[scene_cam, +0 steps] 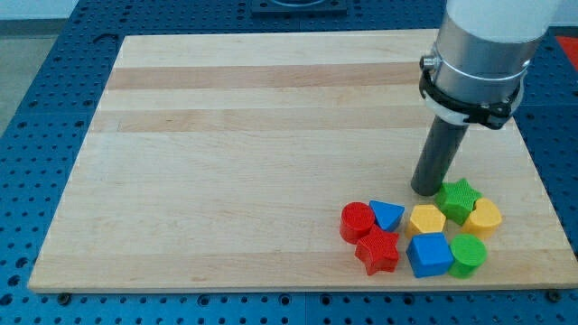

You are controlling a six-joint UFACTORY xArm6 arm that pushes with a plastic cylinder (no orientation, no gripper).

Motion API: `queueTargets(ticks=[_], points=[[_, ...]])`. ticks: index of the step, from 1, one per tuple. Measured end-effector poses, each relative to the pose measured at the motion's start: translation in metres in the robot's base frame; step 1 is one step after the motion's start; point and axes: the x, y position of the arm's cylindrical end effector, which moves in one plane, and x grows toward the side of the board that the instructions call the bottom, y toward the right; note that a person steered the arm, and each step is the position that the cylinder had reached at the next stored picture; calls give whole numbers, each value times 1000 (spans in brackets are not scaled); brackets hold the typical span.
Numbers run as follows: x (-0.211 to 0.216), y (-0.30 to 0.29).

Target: Slide the yellow heart along with the green star slightly left

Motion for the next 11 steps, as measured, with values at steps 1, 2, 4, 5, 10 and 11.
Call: queueTargets(ticks=[1, 2, 4, 5, 10, 11], points=[[0, 1], [0, 1], [-21, 8], [-34, 44], [46, 82], [46, 61]])
